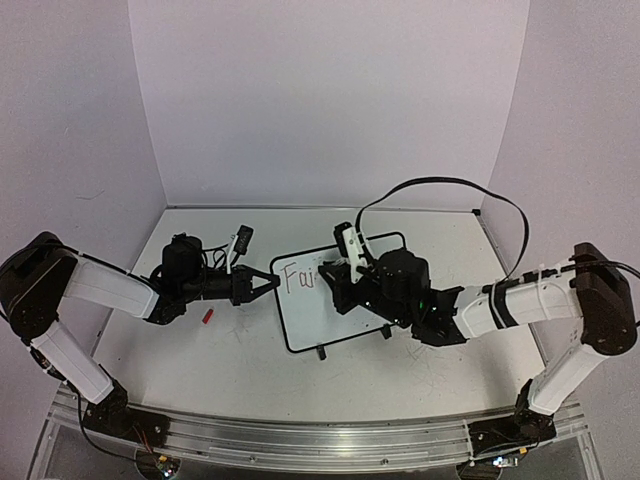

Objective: Write a sentence on the whiteboard

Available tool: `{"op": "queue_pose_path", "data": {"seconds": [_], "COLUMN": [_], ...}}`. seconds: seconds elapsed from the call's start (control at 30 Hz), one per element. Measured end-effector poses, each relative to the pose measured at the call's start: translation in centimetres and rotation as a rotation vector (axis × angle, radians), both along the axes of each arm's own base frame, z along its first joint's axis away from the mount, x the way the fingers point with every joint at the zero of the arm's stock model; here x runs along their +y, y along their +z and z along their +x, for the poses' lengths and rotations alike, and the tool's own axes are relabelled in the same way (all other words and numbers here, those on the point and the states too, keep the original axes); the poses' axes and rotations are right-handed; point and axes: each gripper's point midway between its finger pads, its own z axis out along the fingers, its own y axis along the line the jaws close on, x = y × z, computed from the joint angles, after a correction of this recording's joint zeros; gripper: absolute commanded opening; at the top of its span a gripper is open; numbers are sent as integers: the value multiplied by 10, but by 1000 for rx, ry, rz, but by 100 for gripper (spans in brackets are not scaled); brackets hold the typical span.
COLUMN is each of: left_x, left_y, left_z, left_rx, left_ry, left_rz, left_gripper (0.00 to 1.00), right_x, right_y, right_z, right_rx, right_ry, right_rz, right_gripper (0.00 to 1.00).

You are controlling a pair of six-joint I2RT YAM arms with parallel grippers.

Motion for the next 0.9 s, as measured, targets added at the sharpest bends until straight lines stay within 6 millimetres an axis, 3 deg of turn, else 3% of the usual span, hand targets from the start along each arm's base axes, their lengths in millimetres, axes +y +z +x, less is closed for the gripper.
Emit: {"op": "queue_pose_path", "data": {"seconds": [0.13,0.3,0.9], "left_x": [0,0,0], "left_y": [0,0,0], "left_z": [0,0,0], "left_rx": [0,0,-2], "left_ry": [-1,0,-2], "left_rz": [0,0,0], "left_gripper": [0,0,0], "right_x": [-4,-6,2], "right_y": [20,27,22], "right_z": [8,16,24], "right_rx": [-33,-52,-70], "right_ry": [-16,-33,-39], "right_rz": [32,30,0], "right_gripper": [0,0,0]}}
